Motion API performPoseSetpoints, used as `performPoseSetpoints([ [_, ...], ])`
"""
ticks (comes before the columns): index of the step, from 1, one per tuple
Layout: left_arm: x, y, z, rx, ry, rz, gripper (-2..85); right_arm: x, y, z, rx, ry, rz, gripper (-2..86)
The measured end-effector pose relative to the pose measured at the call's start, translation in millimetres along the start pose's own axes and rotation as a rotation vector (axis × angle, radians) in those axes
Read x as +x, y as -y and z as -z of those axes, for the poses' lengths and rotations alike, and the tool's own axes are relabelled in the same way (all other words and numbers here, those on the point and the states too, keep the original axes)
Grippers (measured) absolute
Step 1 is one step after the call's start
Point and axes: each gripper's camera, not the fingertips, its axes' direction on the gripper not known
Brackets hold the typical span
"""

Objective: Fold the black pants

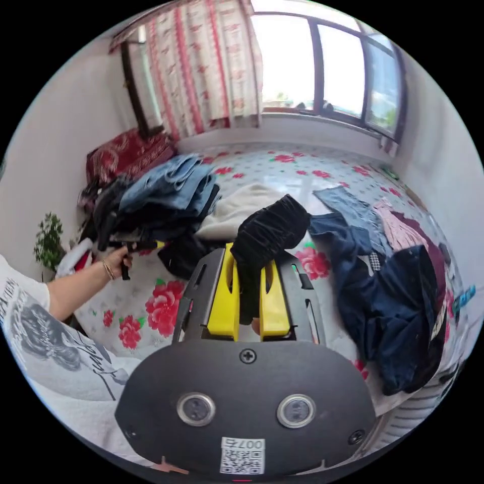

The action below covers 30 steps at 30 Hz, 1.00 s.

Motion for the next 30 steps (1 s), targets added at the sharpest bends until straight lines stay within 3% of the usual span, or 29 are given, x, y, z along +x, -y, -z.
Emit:
performPoseSetpoints([
  [3,-4,5,-46,-0.179,0.103,0.014,9.5,47,-4,52,0.062,-0.042,-0.126,2.0],
  [7,1,-15,-6,-0.111,0.072,-0.043,2.9,95,-21,105,0.121,-0.045,-0.252,1.6],
  [12,-29,-118,145,0.096,0.189,-0.033,1.7,140,-52,128,0.119,-0.049,-0.347,1.5],
  [17,-76,-241,245,0.18,0.32,0.145,3.1,178,-85,90,0.031,-0.024,-0.424,2.0],
  [21,-124,-331,246,0.068,0.337,0.48,6.2,201,-121,-1,-0.217,0.117,-0.518,3.8],
  [24,-123,-381,269,0.167,0.32,0.618,7.2,189,-143,-30,-0.313,0.108,-0.495,5.8],
  [27,-111,-397,285,0.237,0.294,0.616,8.0,182,-161,-26,-0.307,0.08,-0.488,7.7],
  [30,-99,-369,275,0.191,0.264,0.514,9.9,178,-171,-20,-0.313,-0.007,-0.479,8.7],
])
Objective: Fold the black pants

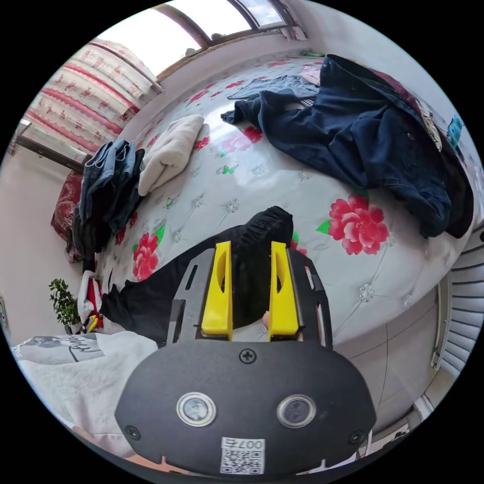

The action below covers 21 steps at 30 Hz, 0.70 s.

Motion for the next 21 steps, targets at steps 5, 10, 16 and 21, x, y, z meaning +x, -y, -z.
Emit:
performPoseSetpoints([
  [5,51,45,-45,-0.085,-0.007,-0.108,13.5,17,0,-14,-0.048,0.033,-0.077,10.6],
  [10,81,77,-111,-0.263,0.08,-0.105,16.3,23,9,-28,-0.044,0.055,-0.097,11.7],
  [16,138,91,-135,-0.317,0.398,-0.339,9.4,-3,32,-84,-0.216,-0.113,-0.029,6.0],
  [21,133,113,-52,-0.003,0.016,-0.299,4.8,-10,52,-38,-0.066,-0.076,0.057,1.0],
])
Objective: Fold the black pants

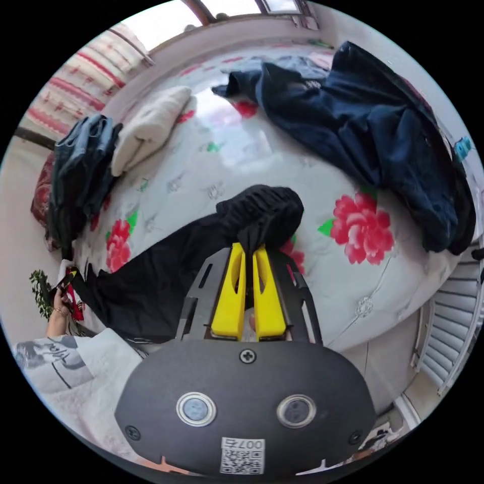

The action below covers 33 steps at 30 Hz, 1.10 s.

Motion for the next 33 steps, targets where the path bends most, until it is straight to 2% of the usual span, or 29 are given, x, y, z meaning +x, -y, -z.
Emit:
performPoseSetpoints([
  [3,-17,-27,49,0.164,-0.046,-0.023,4.8,28,-7,38,0.094,-0.05,-0.073,0.5],
  [4,-22,-35,54,0.17,-0.041,-0.019,4.8,44,-13,44,0.1,-0.058,-0.125,0.7],
  [9,-98,-131,32,-0.041,0.003,0.296,6.0,81,-46,48,0.105,-0.034,-0.292,4.8],
  [13,-111,-163,40,-0.025,0.078,0.431,5.0,66,-66,59,0.17,-0.092,-0.312,7.8],
  [16,-90,-135,41,-0.011,0.092,0.308,6.8,37,-66,68,0.252,-0.094,-0.205,8.8],
  [19,-48,-76,23,-0.016,0.089,0.081,9.1,-2,-41,50,0.17,-0.035,-0.032,9.7],
  [21,-12,-26,-5,-0.027,0.107,-0.052,12.2,-20,-26,34,0.125,-0.045,-0.003,10.1],
  [25,22,36,-67,-0.107,0.103,-0.093,15.0,-24,-4,-15,-0.019,-0.123,-0.08,8.9],
  [27,30,62,-114,-0.234,0.166,-0.046,15.2,-14,0,-40,-0.13,-0.174,-0.138,6.6],
  [30,48,81,-141,-0.302,0.313,-0.105,11.9,-8,0,-55,-0.229,-0.238,-0.179,1.8],
  [31,52,84,-144,-0.315,0.31,-0.128,10.8,-11,0,-45,-0.19,-0.216,-0.152,1.1],
  [33,58,92,-144,-0.352,0.281,-0.191,1.1,-13,-1,-19,-0.101,-0.131,-0.116,0.4],
])
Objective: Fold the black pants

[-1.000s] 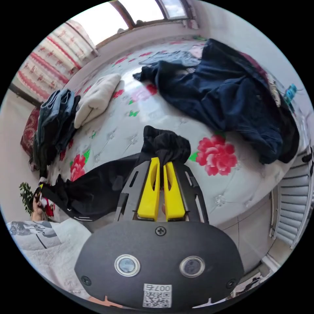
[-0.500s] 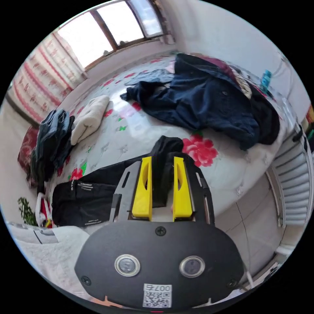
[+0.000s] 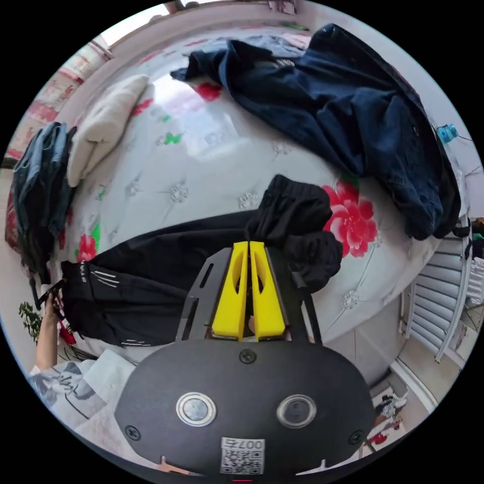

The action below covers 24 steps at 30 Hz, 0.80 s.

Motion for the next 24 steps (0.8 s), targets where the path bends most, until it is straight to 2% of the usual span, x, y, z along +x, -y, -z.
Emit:
performPoseSetpoints([
  [2,-13,-6,16,0.056,-0.105,0.026,0.1,11,-3,33,0.087,0.106,-0.017,0.1],
  [6,-60,-45,59,0.25,-0.366,0.147,-0.4,45,-2,107,0.321,0.464,-0.05,-0.1],
  [9,-82,-47,57,0.294,-0.418,0.231,0.1,38,22,131,0.422,0.566,-0.026,0.0],
  [13,-93,-14,39,0.375,-0.42,0.417,3.0,-10,79,118,0.462,0.443,-0.016,0.6],
  [16,-91,13,17,0.392,-0.459,0.554,6.3,-34,105,92,0.406,0.458,-0.026,1.9],
  [20,-60,19,19,0.338,-0.269,0.448,7.6,-44,86,67,0.326,0.427,0.025,2.7],
  [24,-11,-13,-8,0.191,-0.089,0.271,8.6,-67,13,26,0.177,0.266,0.198,2.6],
])
